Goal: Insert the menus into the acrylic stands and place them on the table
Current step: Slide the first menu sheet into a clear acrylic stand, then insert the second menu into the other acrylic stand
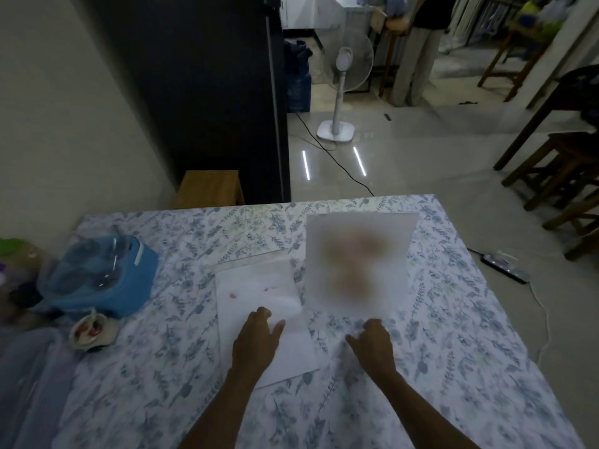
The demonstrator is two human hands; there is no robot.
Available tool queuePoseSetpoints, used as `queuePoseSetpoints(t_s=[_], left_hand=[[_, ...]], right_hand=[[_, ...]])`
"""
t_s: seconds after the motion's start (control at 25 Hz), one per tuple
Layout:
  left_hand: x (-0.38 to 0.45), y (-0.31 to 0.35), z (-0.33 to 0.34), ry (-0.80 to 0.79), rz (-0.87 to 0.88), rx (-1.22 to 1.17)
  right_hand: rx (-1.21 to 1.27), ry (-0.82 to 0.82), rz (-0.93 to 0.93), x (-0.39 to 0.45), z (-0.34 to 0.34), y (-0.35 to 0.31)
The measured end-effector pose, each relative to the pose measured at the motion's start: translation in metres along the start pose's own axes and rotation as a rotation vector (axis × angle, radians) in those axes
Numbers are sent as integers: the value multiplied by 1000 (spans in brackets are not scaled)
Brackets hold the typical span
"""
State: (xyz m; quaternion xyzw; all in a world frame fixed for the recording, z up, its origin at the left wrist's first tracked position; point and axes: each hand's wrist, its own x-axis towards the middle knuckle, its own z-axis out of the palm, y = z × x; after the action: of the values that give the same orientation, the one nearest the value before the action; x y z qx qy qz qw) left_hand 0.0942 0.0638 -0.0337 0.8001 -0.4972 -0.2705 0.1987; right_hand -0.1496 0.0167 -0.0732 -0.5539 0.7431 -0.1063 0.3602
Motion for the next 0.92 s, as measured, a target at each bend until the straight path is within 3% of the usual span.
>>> queuePoseSetpoints(t_s=[0.36, 0.64, 0.92], left_hand=[[-46, -109, -37, -73, -173, 38], [-50, -114, -60, 16, -181, -171], [-72, -109, -101, 196, -109, -371]], right_hand=[[-13, 56, -60, -76, 86, -65], [98, 54, 38, -88, 75, -79], [145, 59, -115, -106, 37, -102]])
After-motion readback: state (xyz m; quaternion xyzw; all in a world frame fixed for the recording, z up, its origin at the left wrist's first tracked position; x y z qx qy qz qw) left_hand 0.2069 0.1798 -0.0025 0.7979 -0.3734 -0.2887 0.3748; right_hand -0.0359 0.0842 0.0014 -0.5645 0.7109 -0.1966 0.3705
